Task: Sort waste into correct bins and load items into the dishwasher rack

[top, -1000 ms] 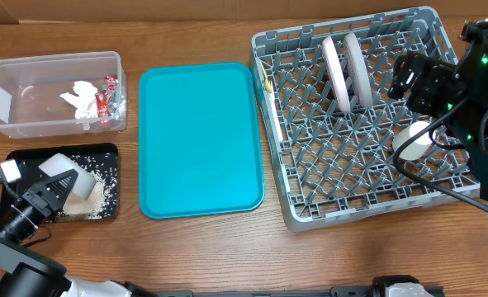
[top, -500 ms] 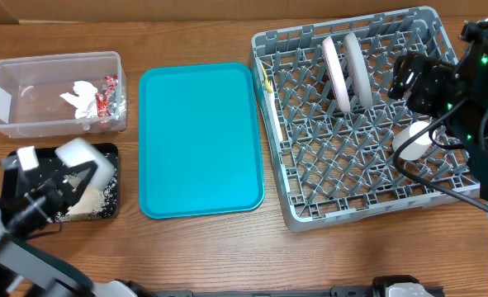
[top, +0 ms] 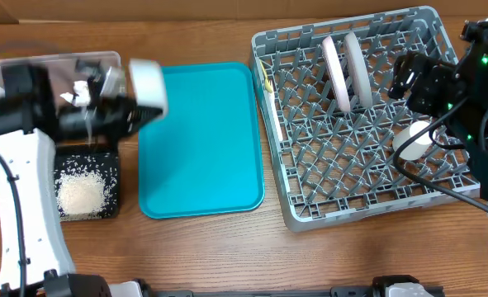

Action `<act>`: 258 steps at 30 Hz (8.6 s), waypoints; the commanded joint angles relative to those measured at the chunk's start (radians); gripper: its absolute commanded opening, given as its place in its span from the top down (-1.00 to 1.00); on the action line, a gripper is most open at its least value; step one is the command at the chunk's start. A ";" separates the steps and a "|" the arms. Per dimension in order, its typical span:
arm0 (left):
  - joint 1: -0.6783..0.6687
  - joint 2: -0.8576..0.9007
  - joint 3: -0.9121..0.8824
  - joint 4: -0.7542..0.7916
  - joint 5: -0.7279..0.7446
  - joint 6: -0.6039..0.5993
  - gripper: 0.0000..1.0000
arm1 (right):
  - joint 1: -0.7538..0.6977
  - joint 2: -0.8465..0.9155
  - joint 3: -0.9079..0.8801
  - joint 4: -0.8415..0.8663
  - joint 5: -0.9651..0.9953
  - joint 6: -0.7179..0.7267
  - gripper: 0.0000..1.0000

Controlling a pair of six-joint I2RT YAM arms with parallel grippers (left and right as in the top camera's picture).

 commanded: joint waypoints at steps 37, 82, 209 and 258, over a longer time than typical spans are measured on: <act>-0.693 0.356 0.043 0.993 -0.148 -1.288 0.90 | -0.004 -0.003 0.002 0.006 0.006 0.000 -1.00; -0.737 0.534 -0.517 2.332 -0.164 -1.822 0.91 | -0.004 -0.003 0.002 0.006 0.006 0.000 -1.00; -0.425 0.378 -0.517 2.317 0.160 -1.886 -1.00 | -0.004 -0.003 0.002 0.006 0.006 0.000 -1.00; -0.381 -0.204 0.252 -0.325 -1.471 -1.112 -1.00 | -0.004 -0.003 0.002 0.006 0.006 0.000 -1.00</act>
